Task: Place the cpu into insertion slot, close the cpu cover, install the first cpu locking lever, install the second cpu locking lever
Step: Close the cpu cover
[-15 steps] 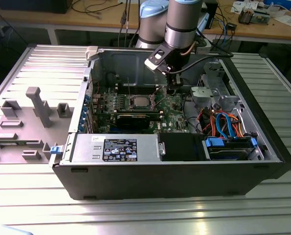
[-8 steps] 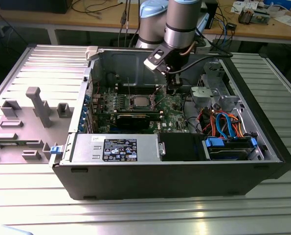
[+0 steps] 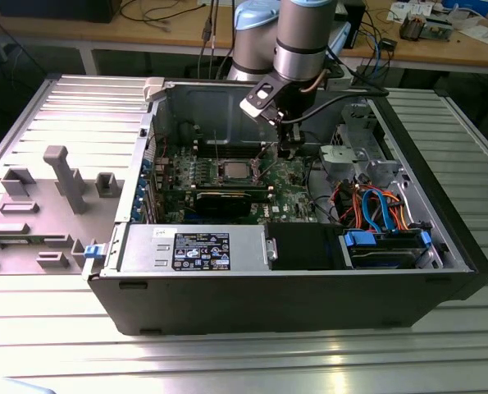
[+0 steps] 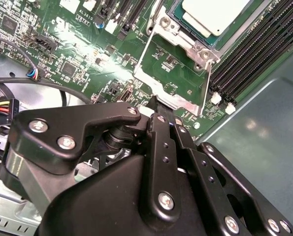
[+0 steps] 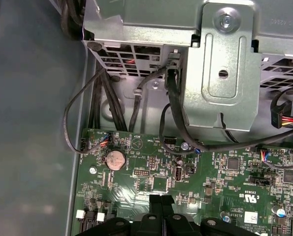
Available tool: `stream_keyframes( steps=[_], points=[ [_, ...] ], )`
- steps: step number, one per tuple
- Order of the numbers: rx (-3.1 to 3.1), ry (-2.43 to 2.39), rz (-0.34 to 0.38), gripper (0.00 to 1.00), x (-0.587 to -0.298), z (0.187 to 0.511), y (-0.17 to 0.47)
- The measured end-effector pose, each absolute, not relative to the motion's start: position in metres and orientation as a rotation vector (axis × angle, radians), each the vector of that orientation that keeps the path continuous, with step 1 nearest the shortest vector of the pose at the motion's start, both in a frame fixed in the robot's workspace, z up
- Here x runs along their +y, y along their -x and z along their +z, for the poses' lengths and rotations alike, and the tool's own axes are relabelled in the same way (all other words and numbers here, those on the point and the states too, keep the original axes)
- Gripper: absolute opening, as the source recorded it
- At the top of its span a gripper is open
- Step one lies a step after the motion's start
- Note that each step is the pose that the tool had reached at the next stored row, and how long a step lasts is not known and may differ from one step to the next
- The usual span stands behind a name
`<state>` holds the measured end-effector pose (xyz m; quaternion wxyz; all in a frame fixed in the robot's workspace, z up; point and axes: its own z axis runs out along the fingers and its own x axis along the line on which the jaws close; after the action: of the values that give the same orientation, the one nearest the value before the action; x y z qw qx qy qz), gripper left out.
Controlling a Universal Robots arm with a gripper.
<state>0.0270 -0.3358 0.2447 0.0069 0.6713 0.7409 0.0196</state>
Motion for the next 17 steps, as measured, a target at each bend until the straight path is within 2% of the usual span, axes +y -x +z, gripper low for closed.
stream_keyframes(
  steps=[17],
  points=[
    [2.318,-2.099,0.061,0.11,-0.3358,0.2446,-0.0204]
  ],
)
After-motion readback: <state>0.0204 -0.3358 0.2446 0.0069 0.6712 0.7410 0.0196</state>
